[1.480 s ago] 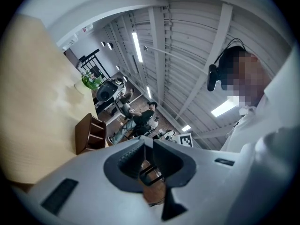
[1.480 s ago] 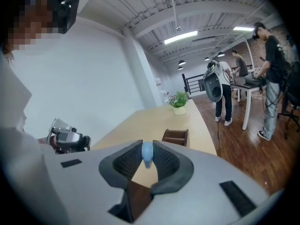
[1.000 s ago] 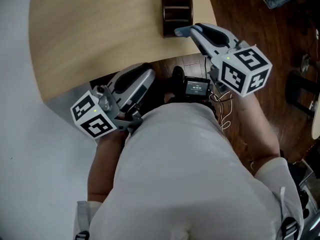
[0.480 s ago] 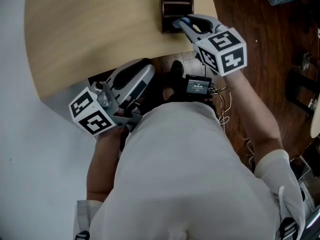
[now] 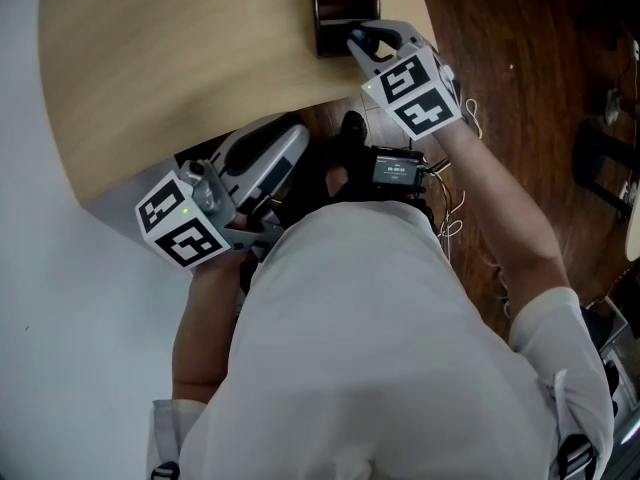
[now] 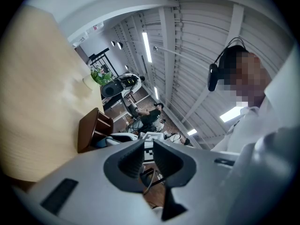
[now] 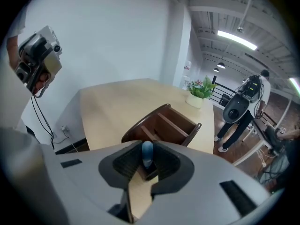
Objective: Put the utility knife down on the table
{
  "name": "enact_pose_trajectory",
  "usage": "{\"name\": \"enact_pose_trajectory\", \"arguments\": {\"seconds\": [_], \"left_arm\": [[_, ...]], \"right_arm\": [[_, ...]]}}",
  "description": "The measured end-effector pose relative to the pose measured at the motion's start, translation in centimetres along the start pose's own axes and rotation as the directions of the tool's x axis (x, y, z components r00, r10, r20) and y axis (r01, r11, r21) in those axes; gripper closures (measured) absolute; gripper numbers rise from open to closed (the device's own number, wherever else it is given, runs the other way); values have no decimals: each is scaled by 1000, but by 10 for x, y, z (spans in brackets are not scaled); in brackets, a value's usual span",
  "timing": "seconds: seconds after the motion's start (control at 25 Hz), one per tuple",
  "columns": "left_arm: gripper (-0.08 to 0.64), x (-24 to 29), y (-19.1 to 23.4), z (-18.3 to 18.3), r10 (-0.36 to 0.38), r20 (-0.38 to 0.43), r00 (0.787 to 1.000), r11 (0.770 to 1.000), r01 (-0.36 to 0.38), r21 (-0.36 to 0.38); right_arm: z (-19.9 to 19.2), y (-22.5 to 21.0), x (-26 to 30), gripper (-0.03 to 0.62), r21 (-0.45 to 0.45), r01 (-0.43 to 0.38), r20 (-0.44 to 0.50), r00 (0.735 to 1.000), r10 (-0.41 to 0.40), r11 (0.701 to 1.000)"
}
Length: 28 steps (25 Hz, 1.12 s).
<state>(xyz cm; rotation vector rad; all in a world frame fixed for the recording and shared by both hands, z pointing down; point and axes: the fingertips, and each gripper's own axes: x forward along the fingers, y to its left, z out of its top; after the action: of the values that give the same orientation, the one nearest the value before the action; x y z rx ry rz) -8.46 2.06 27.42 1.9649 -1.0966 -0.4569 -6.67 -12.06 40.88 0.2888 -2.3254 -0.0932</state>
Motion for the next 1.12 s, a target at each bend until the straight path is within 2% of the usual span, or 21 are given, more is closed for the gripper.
{"name": "enact_pose_trajectory", "arguments": {"seconds": [0.16,0.48,0.72,1.0,1.12], "left_arm": [[506,0,0,-1,-6,-9,1000,1000,6,-2],[506,2,0,-3,-20,-21,1000,1000,20,-5],[506,-4,6,-4,31,34,999,1000,-31,-2],[506,-4,6,-7,22,25,999,1000,-22,5],[506,-4,7,-4,24,27,999,1000,-24,3]], "right_arm": [[-6,1,0,522,6,12,-8,1000,-12,1000],[-20,15,6,522,-4,-33,-72,997,33,999],[-10,20,25,520,-61,-97,-65,994,93,993],[-17,16,25,519,-50,-86,-74,994,82,995],[-15,18,28,480,-39,-102,-78,992,99,994]]}}
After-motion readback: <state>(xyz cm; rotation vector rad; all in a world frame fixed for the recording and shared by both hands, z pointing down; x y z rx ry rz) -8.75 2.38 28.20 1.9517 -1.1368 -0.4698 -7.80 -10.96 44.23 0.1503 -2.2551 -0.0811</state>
